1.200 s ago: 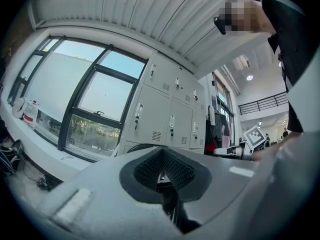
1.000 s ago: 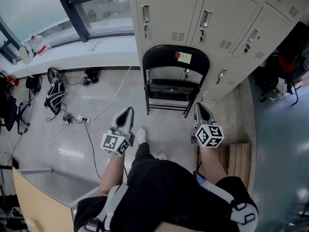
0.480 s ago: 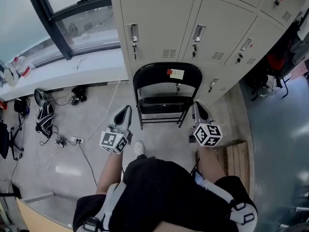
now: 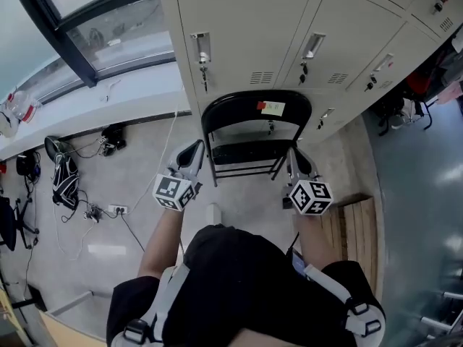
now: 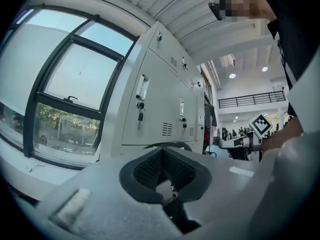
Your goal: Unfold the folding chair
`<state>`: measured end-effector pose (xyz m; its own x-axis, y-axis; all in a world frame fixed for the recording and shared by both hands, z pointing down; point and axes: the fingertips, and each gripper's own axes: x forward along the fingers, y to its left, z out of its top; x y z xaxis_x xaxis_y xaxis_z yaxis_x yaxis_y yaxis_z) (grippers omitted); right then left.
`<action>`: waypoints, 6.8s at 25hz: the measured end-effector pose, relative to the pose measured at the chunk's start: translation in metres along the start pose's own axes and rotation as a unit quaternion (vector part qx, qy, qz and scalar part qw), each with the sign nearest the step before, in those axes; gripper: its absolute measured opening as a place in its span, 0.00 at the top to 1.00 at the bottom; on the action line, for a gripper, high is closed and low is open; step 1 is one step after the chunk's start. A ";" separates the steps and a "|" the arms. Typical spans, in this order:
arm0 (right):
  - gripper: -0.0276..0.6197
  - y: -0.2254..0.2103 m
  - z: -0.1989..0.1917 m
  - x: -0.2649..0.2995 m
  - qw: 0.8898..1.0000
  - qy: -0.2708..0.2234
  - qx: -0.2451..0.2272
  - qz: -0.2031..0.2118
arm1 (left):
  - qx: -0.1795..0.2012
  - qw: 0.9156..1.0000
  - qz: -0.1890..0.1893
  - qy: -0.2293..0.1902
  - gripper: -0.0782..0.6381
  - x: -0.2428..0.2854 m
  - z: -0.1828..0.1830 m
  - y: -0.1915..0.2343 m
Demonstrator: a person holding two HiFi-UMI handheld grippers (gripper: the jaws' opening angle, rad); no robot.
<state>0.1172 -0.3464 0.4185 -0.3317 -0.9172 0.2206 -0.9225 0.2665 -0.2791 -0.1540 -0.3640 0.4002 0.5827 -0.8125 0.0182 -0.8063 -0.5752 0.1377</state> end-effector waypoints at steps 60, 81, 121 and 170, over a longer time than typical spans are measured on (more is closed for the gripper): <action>0.49 -0.012 -0.266 0.104 0.873 0.179 0.403 -0.208 | 0.091 0.963 -0.111 0.229 0.57 0.097 -0.114 0.059; 0.64 -0.009 -0.284 0.135 0.816 0.140 0.524 -0.199 | 0.088 0.959 -0.162 0.217 0.57 0.075 -0.116 0.040; 0.73 0.012 -0.373 -0.033 0.794 0.117 0.588 -0.100 | 0.005 0.953 -0.203 0.225 0.58 0.056 -0.171 -0.023; 0.48 -0.013 -0.522 -0.180 0.807 0.054 0.557 -0.188 | -0.012 0.906 -0.364 0.214 0.74 -0.018 -0.218 -0.120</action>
<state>0.0856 -0.0306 0.8701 -0.1402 -0.8239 0.5491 -0.2319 -0.5118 -0.8272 -0.0457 -0.2594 0.5992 0.9498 -0.1033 0.2954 -0.1920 -0.9378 0.2893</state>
